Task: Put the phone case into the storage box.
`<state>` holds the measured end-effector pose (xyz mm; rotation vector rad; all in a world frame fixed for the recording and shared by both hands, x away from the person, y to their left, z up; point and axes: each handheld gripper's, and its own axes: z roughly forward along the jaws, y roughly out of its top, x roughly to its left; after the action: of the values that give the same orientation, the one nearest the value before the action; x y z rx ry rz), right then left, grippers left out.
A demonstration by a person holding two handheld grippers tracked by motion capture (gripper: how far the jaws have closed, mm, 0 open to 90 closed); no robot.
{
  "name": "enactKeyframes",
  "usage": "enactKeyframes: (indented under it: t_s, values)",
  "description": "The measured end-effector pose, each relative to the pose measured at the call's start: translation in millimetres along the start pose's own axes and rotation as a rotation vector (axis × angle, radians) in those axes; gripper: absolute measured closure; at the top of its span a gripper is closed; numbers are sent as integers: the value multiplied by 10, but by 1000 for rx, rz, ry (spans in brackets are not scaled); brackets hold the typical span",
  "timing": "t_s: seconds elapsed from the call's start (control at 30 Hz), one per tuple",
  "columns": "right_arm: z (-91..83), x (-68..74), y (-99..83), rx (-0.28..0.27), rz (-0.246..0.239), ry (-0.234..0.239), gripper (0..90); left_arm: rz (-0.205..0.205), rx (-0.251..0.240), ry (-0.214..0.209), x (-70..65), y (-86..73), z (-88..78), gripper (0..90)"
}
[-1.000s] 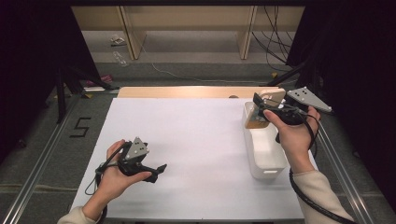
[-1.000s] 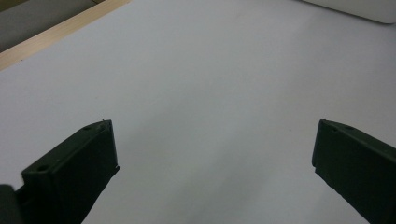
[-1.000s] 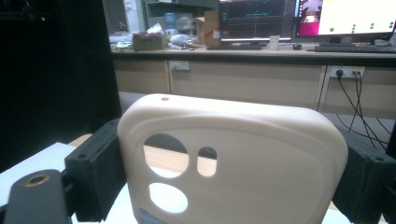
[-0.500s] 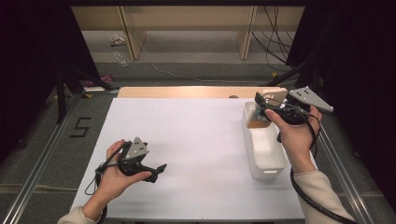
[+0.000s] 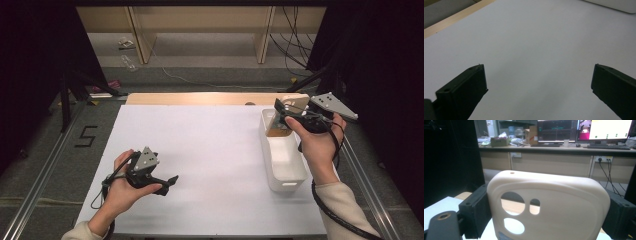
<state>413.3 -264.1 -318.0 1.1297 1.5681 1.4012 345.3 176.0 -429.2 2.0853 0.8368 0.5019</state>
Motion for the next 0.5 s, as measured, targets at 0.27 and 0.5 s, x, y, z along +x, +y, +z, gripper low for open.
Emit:
enactKeyframes:
  t_s: [0.27,0.5]
  values:
    - [6,-17,-9,1,-4,-7,128,-1,-1,0,-1,1,0,0]
    - [12,-30,-17,3,-6,-14,128,0,1,1,-1,0,2,0]
